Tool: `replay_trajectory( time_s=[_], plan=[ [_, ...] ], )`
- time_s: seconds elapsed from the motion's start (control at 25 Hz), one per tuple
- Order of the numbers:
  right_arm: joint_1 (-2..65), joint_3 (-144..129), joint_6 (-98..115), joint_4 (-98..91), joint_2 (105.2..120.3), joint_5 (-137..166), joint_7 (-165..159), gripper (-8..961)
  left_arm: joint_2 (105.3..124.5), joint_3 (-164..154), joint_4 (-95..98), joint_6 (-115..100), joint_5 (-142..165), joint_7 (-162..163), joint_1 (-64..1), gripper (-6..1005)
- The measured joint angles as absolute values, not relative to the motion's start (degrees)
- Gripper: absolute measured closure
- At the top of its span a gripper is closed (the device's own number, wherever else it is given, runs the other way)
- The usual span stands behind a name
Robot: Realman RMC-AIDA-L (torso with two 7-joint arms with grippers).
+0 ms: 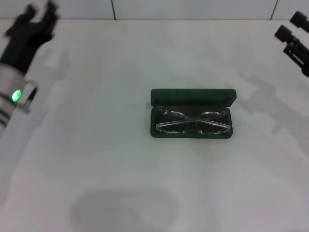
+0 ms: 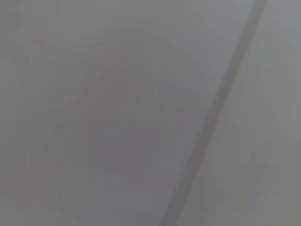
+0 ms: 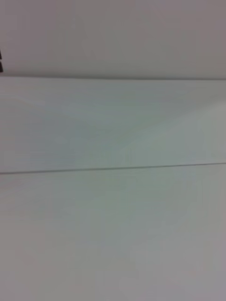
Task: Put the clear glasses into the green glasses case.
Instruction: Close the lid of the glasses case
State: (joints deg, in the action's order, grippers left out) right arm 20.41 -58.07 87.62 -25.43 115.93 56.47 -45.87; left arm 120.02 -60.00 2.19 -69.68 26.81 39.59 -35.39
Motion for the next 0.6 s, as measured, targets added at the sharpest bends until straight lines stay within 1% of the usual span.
replay_trajectory(
  time_s=[0.16,0.28,0.36,0.44,0.6],
  plan=[
    [19.9,-56.8,87.8,-23.4,115.71,53.1,-45.4,471,119.37,-68.0,12.2,-59.6,37.4,50.8,-37.3,396],
    [19.6,-54.6,88.2,-22.3,115.71,52.4,-44.9,355,119.24,-72.0,19.2,-51.2,48.3,61.5,-38.8,396],
    [19.2,-52.6,89.2,-21.6,115.75,52.0,-44.8,278,119.23,-73.9,20.6,-48.4,56.3,68.1,-41.1,396],
    [19.0,-51.0,90.3,-20.5,115.75,51.4,-44.5,281,119.53,-75.3,20.9,-47.0,67.5,76.1,-44.4,395],
    [19.2,-49.9,91.1,-19.5,115.73,51.1,-44.0,286,119.85,-77.0,21.0,-47.4,74.3,81.1,-46.0,395]
  ],
)
